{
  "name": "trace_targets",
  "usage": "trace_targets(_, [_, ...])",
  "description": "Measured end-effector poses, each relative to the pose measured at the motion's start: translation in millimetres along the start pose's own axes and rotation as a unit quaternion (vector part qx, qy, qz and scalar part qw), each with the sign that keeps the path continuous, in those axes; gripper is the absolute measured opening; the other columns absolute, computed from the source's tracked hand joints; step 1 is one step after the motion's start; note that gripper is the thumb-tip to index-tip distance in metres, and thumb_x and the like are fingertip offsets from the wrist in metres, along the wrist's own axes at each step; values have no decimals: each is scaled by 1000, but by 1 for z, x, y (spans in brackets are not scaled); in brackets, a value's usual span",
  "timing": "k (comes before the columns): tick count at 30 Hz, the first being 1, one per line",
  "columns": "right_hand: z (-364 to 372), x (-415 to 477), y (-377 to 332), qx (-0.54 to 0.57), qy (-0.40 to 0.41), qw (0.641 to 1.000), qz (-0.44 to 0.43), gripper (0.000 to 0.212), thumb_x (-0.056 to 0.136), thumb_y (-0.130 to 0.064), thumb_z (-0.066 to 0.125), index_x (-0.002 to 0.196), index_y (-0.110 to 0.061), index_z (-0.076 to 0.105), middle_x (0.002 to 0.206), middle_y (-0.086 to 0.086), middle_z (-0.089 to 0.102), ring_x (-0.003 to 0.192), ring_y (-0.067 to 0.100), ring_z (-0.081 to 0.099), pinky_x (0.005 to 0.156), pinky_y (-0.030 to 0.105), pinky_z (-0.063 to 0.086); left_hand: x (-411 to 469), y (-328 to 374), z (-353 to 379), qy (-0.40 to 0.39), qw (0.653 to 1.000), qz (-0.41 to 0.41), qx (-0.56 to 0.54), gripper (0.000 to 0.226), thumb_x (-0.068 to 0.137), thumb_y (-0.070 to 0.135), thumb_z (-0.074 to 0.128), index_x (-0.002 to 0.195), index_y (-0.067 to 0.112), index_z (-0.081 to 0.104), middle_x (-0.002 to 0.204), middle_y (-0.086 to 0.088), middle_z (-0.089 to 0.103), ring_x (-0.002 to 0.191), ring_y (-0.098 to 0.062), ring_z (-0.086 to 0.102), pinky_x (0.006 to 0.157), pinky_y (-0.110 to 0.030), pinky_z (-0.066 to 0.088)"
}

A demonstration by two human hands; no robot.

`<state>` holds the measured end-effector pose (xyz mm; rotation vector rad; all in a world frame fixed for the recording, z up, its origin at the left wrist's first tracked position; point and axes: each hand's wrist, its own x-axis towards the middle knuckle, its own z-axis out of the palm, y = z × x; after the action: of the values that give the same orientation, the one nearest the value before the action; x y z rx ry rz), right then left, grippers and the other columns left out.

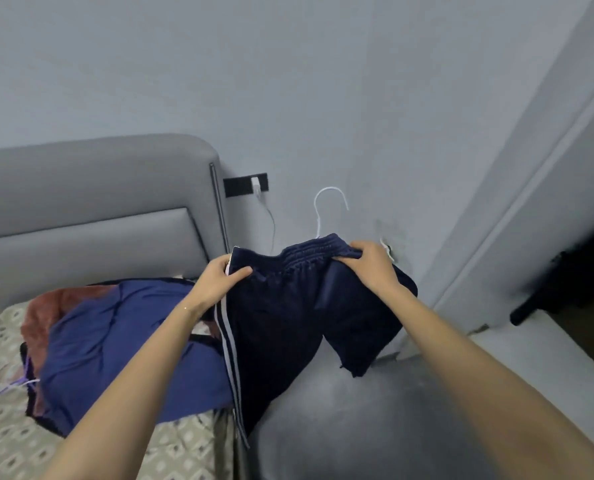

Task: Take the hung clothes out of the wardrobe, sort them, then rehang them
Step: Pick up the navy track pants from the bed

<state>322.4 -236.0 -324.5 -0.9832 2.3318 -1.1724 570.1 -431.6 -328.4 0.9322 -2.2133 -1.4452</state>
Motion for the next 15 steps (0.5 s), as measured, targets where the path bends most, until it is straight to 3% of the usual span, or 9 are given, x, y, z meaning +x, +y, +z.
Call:
trace_targets(4, [-61, -21, 52, -3, 36, 999, 24, 45, 83, -45, 72, 76, -2, 63, 73, 15, 65, 64, 18, 54, 63, 36, 45, 9, 34, 65, -57, 998, 24, 28, 6, 93, 18, 68, 98, 17, 71, 93, 3, 76, 86, -11, 70, 80, -32, 57])
trace_targets(7, [-109, -38, 85, 3, 66, 997, 41, 38, 85, -40, 73, 64, -12, 58, 61, 2, 58, 58, 11, 49, 56, 27, 38, 13, 61, 118, -89, 995, 35, 31, 7, 94, 20, 66, 100, 21, 70, 94, 8, 76, 90, -10, 71, 81, -29, 56])
trace_targets(9, [-139, -49, 108, -7, 91, 994, 58, 47, 85, -43, 71, 67, -3, 56, 61, 9, 57, 58, 14, 44, 55, 31, 34, 15, 81, 156, -114, 992, 40, 26, 8, 96, 17, 64, 99, 21, 69, 93, 9, 76, 89, -8, 71, 79, -25, 55])
trace_targets(11, [-170, -61, 133, -10, 119, 990, 70, 50, 85, -45, 70, 72, 2, 57, 69, 18, 62, 61, 16, 47, 57, 33, 35, 20, 99, 194, -149, 987, 48, 30, 9, 97, 19, 63, 102, 18, 70, 95, 5, 76, 90, -11, 72, 82, -29, 56])
trace_targets(15, [-235, -84, 179, -24, 182, 977, 105, 45, 84, -40, 73, 68, 0, 58, 66, 15, 63, 60, 24, 54, 55, 38, 40, 32, 132, 270, -212, 973, 78, 36, 11, 98, 24, 61, 102, 23, 72, 96, 8, 76, 92, -9, 71, 89, -35, 56])
